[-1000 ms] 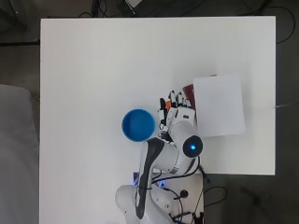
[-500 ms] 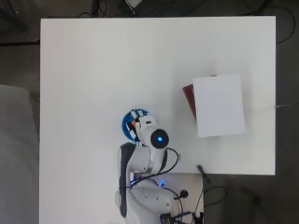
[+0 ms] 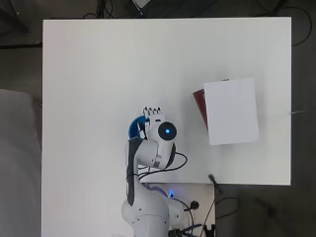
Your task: Teleoperate dual arm-hand system to pick and place objects
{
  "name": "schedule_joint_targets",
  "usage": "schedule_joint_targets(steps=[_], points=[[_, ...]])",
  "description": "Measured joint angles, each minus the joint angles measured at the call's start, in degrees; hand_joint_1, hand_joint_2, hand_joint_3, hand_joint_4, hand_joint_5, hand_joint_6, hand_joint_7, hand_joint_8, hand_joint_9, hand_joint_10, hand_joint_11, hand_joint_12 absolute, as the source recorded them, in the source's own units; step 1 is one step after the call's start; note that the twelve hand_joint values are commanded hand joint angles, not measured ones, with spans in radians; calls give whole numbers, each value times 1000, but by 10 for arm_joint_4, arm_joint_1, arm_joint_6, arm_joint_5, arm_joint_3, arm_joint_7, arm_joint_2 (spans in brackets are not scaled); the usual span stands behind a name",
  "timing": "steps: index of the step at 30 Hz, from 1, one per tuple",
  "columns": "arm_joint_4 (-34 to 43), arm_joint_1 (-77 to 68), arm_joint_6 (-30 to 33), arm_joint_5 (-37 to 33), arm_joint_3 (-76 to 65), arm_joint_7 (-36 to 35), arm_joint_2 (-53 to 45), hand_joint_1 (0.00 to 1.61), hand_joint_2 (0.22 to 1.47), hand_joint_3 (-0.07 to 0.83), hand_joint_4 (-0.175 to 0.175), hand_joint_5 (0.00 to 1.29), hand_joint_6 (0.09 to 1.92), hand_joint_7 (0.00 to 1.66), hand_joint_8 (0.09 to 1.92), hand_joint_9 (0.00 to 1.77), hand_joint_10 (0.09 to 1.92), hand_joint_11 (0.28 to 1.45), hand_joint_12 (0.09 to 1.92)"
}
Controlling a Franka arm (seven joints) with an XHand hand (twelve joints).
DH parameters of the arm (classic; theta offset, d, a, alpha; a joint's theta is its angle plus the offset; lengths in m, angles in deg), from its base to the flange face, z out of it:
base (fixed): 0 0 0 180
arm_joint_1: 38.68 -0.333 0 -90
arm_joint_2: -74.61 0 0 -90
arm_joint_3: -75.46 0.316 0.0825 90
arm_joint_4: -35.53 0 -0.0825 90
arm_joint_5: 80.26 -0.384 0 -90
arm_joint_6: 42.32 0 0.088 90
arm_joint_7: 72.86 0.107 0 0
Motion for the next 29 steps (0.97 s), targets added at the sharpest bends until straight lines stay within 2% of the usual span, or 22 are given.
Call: schedule_joint_targets(steps=[1,2,3,5,8,12,19,24,29], points=[[8,0,5,0,0,11,-11,338,1053,-10,-62,91,261,141,289,264,347,455,181],[13,1,7,1,0,25,-18,202,995,-6,-51,48,128,124,146,266,194,452,91],[16,1,10,6,4,44,-22,114,963,-3,-31,54,87,155,87,307,109,457,87],[20,3,19,25,20,90,-19,32,931,-4,8,86,87,200,87,357,87,462,87],[25,2,34,59,44,140,11,24,899,-3,67,181,87,328,87,466,87,500,87],[49,1,15,57,47,151,82,20,888,-1,108,316,87,445,87,547,87,523,87],[188,-1,-83,53,29,149,115,241,964,8,117,419,87,560,87,659,87,527,87],[228,-2,-140,38,1,133,155,315,1000,2,106,508,87,698,87,784,87,557,87],[265,-4,-176,58,5,131,143,340,988,-3,81,434,87,585,87,686,87,508,87]])
